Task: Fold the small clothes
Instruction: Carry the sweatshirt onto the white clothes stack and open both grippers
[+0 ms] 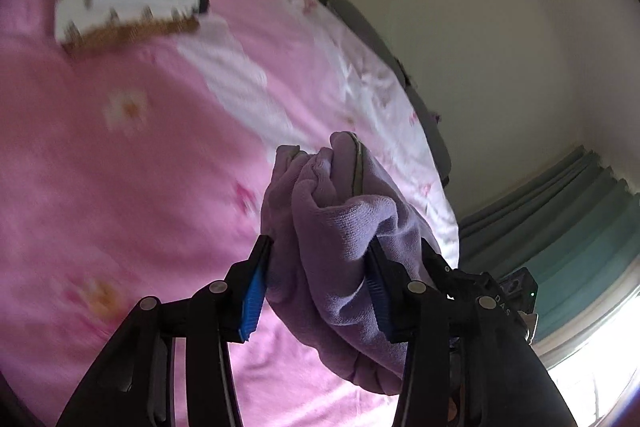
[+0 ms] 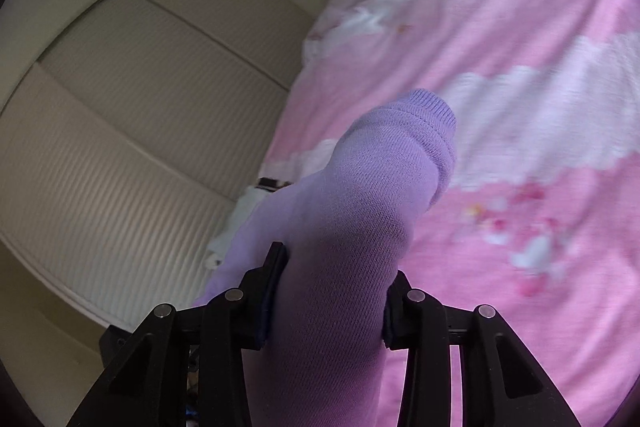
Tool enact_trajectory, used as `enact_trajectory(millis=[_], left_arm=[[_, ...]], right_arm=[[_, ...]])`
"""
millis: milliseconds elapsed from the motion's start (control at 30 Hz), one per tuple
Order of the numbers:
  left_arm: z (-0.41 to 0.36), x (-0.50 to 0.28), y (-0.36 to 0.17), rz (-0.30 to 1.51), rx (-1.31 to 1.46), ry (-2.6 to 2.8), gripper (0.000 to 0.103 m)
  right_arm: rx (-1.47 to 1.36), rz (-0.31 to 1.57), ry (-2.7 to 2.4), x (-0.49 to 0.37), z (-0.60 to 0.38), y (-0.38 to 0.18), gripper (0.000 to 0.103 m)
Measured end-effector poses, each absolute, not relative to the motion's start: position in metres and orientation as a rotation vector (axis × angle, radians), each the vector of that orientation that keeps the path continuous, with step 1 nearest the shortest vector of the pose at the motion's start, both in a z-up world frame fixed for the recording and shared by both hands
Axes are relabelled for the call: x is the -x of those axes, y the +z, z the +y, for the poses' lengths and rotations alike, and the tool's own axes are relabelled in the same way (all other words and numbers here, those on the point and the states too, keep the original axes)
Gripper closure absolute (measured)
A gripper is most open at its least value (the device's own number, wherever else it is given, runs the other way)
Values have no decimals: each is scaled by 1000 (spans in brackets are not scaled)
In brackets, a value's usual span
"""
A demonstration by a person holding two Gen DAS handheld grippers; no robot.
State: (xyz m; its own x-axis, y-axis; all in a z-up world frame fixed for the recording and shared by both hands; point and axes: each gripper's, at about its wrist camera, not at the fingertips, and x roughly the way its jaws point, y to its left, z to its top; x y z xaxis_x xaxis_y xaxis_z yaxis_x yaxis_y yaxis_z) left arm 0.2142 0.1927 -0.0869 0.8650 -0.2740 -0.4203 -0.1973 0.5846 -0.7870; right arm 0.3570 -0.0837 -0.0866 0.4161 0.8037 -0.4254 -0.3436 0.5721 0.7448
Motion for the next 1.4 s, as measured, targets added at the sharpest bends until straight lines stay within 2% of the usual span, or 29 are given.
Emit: enact_trajectory(millis=[267, 567, 800, 933, 1133, 1233, 1267, 1400], left_arm=[[296, -200, -66, 479, 958, 20, 59], [432, -229, -40, 410, 914, 87, 58], [517, -257, -28, 384, 843, 122, 58], [554, -274, -47, 386, 849, 126, 58], [582, -295, -121, 476, 943, 160, 58], [581, -295, -140, 467, 911, 175, 56], [579, -294, -140, 464, 889, 177, 55], [571, -288, -130, 470, 875, 178, 48]], right_arm=[[-582, 856, 877, -362, 34, -66, 62], [-575, 805, 981, -405, 180, -47, 63], [-625, 802, 1039, -447, 280, -54, 62], [-608, 806, 1041, -466, 319, -64, 62], [-566, 925, 969, -496, 346, -119, 62], [-549, 973, 907, -504, 342, -148, 53], [-542, 974, 891, -505, 339, -150, 40], [-501, 965, 853, -500, 327, -140, 31]])
